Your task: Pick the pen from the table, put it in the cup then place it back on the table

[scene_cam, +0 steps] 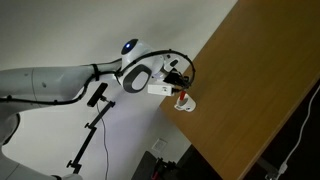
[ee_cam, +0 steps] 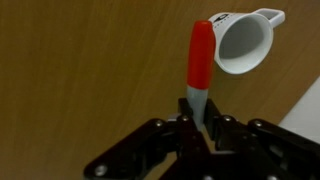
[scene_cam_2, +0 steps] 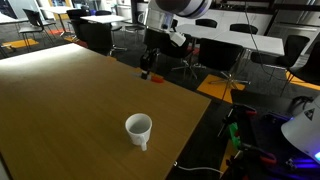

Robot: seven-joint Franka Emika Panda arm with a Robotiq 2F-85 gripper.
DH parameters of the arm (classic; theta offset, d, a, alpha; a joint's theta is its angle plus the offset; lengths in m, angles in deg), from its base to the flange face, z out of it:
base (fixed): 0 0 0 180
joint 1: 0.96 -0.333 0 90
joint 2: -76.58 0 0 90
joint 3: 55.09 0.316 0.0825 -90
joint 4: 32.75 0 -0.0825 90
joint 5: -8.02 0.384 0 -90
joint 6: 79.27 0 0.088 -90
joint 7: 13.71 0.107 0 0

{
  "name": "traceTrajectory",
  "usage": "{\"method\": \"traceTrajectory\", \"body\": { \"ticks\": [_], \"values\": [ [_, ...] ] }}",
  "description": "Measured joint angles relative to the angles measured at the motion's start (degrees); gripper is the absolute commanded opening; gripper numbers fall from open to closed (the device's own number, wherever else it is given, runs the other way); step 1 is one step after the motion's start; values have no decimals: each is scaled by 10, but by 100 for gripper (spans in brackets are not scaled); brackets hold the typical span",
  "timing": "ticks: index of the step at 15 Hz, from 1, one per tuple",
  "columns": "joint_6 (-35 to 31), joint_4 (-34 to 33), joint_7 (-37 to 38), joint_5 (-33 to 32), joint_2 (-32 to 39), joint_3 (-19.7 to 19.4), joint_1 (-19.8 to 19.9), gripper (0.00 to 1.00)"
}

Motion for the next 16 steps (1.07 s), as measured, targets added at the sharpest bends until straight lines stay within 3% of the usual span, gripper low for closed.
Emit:
{"method": "traceTrajectory", "body": {
  "ticks": [5, 13, 14, 16],
  "values": [
    [46, -20, -210, 126, 0, 30, 32, 5],
    [224, -57, -441, 201, 0, 12, 42, 5],
    [253, -62, -469, 203, 0, 8, 42, 19],
    [283, -66, -478, 200, 0, -1, 40, 19]
  ]
}}
